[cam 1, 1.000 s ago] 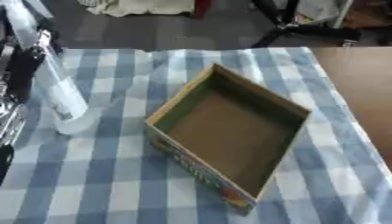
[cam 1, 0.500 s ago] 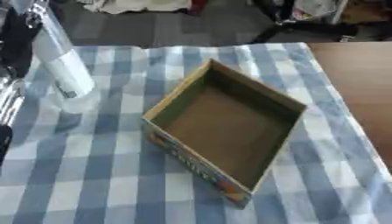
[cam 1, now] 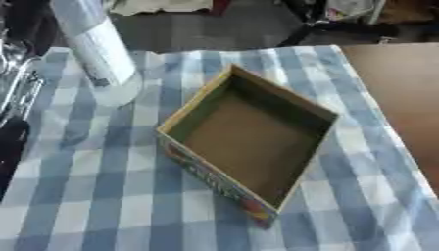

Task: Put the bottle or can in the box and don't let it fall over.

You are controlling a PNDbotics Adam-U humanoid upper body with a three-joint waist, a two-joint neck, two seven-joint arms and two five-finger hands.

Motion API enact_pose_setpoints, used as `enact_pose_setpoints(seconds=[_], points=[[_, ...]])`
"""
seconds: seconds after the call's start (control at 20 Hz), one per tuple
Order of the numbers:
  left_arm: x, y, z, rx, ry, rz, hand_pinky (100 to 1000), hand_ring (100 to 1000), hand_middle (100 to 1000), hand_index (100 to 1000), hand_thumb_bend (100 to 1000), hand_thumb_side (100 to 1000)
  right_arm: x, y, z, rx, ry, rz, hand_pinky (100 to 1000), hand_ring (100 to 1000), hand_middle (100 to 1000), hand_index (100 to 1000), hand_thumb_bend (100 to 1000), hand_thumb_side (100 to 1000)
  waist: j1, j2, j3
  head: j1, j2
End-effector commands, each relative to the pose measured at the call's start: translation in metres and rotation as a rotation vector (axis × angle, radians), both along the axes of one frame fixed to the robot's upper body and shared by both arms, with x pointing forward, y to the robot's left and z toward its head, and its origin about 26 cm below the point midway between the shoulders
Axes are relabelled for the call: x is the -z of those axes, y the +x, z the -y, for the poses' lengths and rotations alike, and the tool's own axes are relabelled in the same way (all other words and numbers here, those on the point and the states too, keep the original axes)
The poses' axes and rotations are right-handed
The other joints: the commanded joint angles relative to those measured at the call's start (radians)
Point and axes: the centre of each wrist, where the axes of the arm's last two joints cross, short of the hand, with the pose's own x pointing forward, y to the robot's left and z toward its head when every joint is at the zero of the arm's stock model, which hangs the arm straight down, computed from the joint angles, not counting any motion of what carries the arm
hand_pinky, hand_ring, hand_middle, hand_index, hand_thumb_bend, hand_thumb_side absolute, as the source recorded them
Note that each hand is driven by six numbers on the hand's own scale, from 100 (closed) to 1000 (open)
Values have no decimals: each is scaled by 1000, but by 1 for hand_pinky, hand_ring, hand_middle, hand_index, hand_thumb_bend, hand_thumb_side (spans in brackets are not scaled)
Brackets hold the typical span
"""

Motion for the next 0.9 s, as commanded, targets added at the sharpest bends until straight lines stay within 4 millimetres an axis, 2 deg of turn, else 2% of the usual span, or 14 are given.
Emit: enact_pose_setpoints(seconds=[0.05,0.65,0.9], points=[[-9,-6,16,37,23,34,286,782,194,100,100,672,-16,-5,4,14,-24,54,928,872,1000,828,100,487,-1,-31,-5,7,-3],[15,5,71,48,71,61,286,784,195,100,100,672,-21,-7,8,35,-3,99,928,871,1000,828,100,473,-7,-23,-49,32,-3],[22,9,84,28,64,75,284,772,194,100,100,672,-21,-6,8,32,5,98,928,871,1000,828,100,480,-7,-22,-60,26,11]])
